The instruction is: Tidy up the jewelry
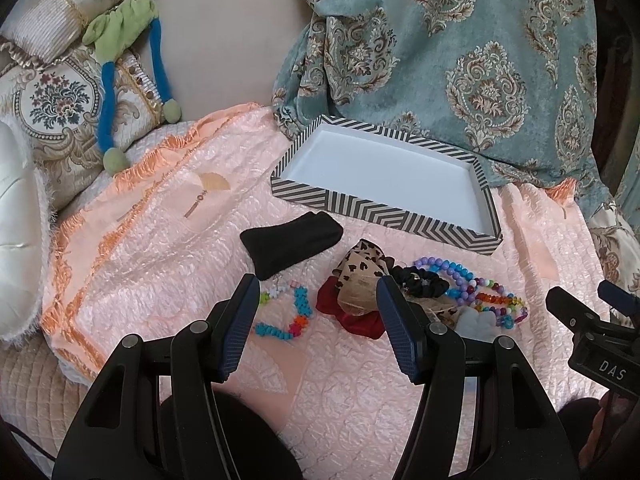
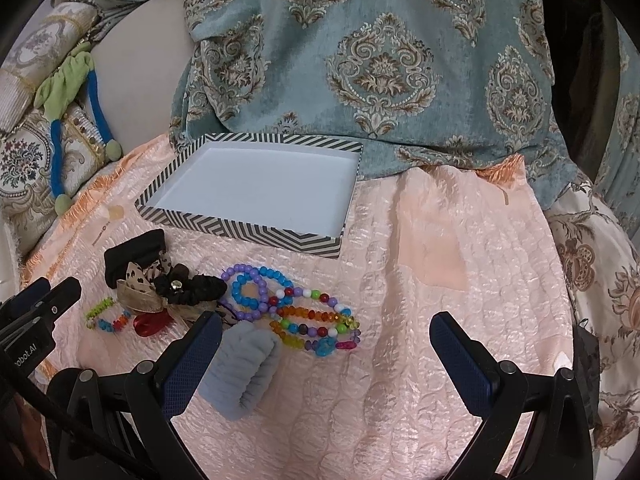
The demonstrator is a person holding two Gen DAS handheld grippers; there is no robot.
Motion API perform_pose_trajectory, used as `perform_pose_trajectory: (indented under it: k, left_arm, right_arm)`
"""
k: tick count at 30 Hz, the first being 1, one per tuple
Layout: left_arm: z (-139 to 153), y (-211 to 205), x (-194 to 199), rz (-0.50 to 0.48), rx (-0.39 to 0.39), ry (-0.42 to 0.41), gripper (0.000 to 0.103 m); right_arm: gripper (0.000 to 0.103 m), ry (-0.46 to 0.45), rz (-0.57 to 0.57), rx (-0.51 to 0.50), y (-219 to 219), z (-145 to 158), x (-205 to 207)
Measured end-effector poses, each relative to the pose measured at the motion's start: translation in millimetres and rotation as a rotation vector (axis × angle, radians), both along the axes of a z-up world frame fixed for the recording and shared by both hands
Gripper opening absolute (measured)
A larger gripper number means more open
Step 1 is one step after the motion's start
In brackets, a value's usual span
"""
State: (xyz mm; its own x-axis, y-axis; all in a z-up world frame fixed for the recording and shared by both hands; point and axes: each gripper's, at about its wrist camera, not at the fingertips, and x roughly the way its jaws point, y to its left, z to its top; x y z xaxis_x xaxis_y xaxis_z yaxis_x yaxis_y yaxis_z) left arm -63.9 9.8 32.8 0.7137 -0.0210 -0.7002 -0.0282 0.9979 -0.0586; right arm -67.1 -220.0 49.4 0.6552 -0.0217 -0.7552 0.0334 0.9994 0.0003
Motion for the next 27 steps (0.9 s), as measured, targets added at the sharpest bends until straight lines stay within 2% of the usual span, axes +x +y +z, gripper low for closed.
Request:
perform_pose_trajectory:
  k: [6, 10, 14, 18, 21, 25, 27]
  left_arm:
    - [4, 22, 10, 0.034, -0.040, 0.015, 0.061]
    - [11, 46, 16, 0.073, -0.064, 0.011, 0.061]
    - [11, 69, 27, 0.102, -0.103, 0.037, 0.061]
    - [6, 80, 40, 0.101, -0.102, 0.074, 0.061]
    - [-1, 82, 52, 0.075, -0.114, 0.114, 0.061]
    - [-15, 78, 68, 0.051, -0.104, 0.160, 0.061]
    - [-24, 76, 77, 0.037, -0.108, 0.189, 0.061]
  right_arm:
    - [0.103, 0.005, 0.000, 0.052, -12, 1, 3]
    - [0.103, -0.004, -0.020, 0.052, -24, 3, 7]
    - [0.103, 0.003, -0.005, 0.071, -29, 3, 11]
    - [0.103, 0.004, 0.027, 0.079, -29, -2, 18]
    - [0.095, -0.001, 0.049, 0.098, -32, -7, 24]
    - [0.078, 0.023, 0.101, 0.175, -34, -15, 40]
    - [0.075, 0.045, 0.143, 0.188, -28, -22, 49]
